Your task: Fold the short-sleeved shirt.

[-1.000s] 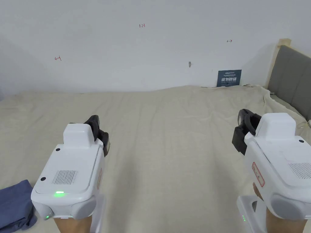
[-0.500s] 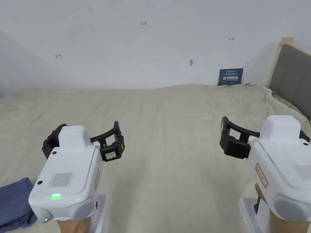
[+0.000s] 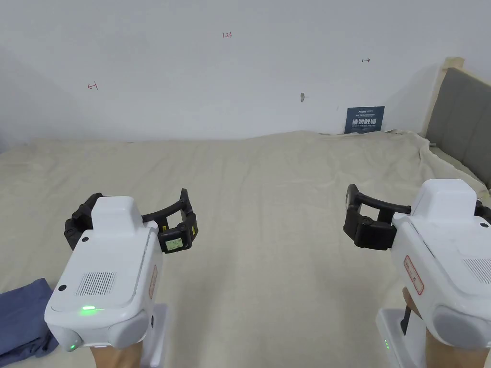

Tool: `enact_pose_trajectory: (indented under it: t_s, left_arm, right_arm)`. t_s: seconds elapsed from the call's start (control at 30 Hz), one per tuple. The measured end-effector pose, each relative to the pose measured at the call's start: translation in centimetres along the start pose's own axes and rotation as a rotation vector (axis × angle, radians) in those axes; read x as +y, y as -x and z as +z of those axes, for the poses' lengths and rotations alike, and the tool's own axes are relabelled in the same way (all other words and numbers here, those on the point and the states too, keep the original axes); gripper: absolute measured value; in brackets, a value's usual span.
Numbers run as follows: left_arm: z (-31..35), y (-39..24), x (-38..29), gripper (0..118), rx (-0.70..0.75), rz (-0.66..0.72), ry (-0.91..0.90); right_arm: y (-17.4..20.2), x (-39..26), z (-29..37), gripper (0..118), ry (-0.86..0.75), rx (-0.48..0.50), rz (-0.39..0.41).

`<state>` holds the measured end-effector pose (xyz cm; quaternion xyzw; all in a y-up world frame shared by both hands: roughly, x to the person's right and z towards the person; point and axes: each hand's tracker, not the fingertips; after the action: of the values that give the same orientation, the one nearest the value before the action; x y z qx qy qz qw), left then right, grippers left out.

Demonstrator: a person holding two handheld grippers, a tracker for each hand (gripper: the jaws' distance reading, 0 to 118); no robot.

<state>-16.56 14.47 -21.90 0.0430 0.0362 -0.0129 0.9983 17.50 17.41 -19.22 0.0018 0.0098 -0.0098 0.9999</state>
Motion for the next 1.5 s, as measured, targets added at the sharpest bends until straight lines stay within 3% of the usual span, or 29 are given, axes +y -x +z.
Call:
enact_pose_trajectory:
  t_s: [1.5]
  left_arm:
    - [0.28,0.23,0.16,118,0.008,0.01,-0.024]
  right_arm:
    - [0.45,0.37,0.35,118,-0.03,-0.007,0.007]
